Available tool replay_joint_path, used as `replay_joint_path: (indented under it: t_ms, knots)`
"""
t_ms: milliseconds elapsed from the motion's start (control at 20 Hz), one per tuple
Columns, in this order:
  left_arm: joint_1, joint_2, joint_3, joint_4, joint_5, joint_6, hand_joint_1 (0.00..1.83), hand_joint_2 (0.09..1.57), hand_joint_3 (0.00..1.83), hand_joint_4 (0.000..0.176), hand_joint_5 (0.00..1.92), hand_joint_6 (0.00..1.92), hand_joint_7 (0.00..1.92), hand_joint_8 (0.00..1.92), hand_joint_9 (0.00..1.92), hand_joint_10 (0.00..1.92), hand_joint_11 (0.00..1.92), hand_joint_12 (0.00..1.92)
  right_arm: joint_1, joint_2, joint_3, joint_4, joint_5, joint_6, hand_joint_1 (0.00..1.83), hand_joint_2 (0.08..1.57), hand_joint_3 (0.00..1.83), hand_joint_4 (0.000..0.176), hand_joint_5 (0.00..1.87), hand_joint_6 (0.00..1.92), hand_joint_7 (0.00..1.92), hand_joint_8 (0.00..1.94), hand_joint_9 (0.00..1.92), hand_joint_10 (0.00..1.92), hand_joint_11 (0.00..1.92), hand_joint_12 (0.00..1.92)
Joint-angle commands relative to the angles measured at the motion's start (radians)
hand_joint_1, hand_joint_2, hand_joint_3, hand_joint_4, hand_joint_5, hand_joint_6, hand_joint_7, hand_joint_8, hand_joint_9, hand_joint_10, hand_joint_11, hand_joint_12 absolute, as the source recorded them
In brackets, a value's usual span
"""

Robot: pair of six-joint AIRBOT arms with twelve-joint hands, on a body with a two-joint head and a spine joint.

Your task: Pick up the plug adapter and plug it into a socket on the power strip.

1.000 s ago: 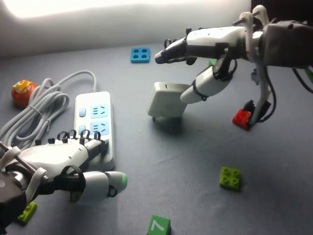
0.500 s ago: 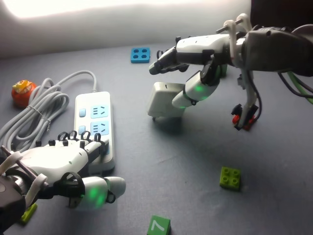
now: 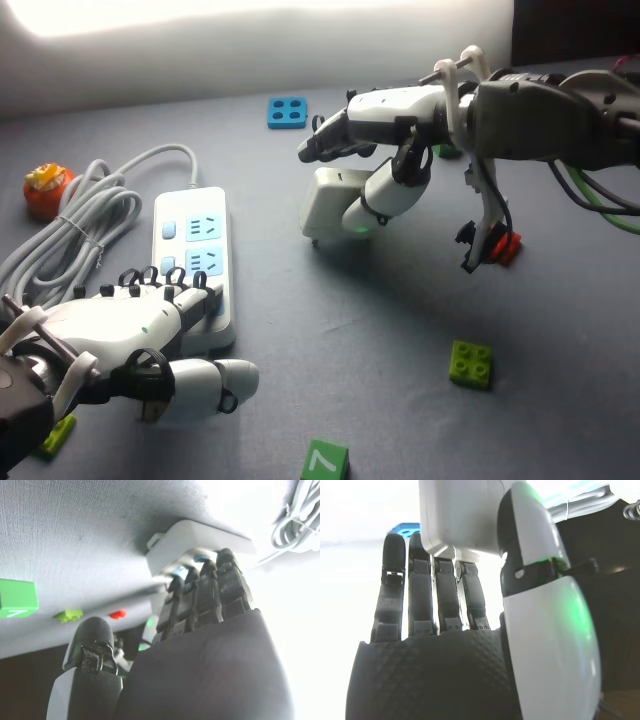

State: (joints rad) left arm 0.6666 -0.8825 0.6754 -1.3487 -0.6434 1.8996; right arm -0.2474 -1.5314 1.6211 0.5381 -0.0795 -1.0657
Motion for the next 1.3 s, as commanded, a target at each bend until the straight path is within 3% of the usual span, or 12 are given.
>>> replay_joint_path:
  t_ms: [0, 1250]
  knots:
    - [0.000, -0.001, 0.003, 0.014, -0.008, 0.002, 0.00, 1.32, 0.00, 0.000, 0.04, 0.01, 0.02, 0.00, 0.00, 0.00, 0.00, 0.00, 0.001, 0.000, 0.004, 0.007, 0.088, 0.008, 1.18, 1.02, 0.00, 0.000, 0.40, 0.00, 0.40, 0.01, 0.36, 0.01, 0.00, 1.08]
    - [0.007, -0.001, -0.004, 0.003, -0.002, 0.004, 0.00, 1.31, 0.00, 0.000, 0.05, 0.01, 0.04, 0.01, 0.01, 0.00, 0.00, 0.00, -0.016, -0.047, 0.036, 0.007, 0.111, 0.009, 1.19, 1.05, 0.00, 0.000, 0.42, 0.00, 0.43, 0.00, 0.38, 0.00, 0.00, 1.11]
